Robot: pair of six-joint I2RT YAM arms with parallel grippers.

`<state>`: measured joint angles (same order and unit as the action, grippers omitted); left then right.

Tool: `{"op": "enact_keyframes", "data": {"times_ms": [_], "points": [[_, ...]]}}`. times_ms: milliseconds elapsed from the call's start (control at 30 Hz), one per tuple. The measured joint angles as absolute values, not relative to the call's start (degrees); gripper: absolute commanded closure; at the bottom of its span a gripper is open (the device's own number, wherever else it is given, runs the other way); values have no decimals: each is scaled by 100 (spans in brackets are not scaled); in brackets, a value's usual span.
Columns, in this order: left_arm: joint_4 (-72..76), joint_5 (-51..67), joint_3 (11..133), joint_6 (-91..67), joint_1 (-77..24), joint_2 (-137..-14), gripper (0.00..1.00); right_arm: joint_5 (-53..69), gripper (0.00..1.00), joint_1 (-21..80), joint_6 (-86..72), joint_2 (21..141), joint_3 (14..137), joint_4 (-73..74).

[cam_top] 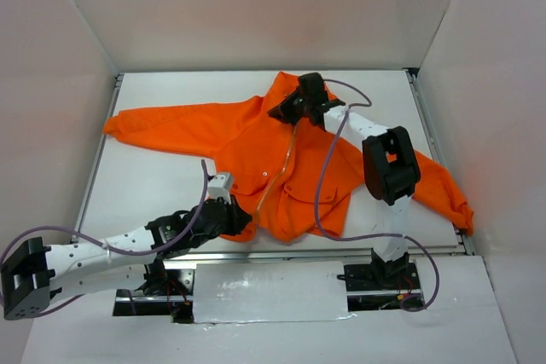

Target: Zip up the jacket

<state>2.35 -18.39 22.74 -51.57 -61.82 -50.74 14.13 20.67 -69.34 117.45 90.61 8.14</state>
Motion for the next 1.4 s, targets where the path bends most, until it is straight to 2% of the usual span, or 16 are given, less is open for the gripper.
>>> {"op": "enact_keyframes", "data": {"times_ms": [233,333,367,400,433,467,500,533,667,800,967,1100,1233,1400], "points": [[-1660,-3009,2762,-6530,-6265,-4921,100,1284,82,2458,-7000,11463,7531,602],[-2209,-3378,2794,-6976,-6329,-4630,66,1415,79,2495,-6893,11526,7391,596],[-2338,-3450,2832,-6997,-6337,-4569,50,1518,64,2534,-6801,11526,7391,513],[-2440,-3503,2910,-6895,-6342,-4541,43,1643,54,2576,-6726,11518,7391,401],[-2521,-3527,3068,-6807,-6344,-4545,27,1785,41,2620,-6600,11487,7391,248],[-2563,-3529,3277,-6622,-6344,-4604,23,1894,23,2648,-6484,11428,7391,134],[-2585,-3509,3527,-6473,-6344,-4678,19,1968,21,2665,-6309,11325,7389,97],[-2617,-3479,3854,-6305,-6346,-4801,15,2005,5,2681,-6125,11150,7389,106],[-2482,-3380,5234,-5424,-6353,-5352,2,1964,4,2467,-5492,9972,7535,469],[-1706,-3306,5789,-4418,-6254,-5780,1,1339,3,1765,-5196,8399,7647,729],[-607,-2296,6539,-3380,-5201,-7481,1,187,3,1004,-5041,6807,7382,1332],[-454,-2005,7618,-2622,-4895,-9373,4,-228,2,932,-4862,6156,7148,1970],[-580,-2408,9236,-2110,-4866,-11216,3,-204,2,893,-4676,5732,6873,2383],[-878,-2729,10639,-1828,-4705,-12728,3,198,2,858,-4536,5177,6364,2464]]}}
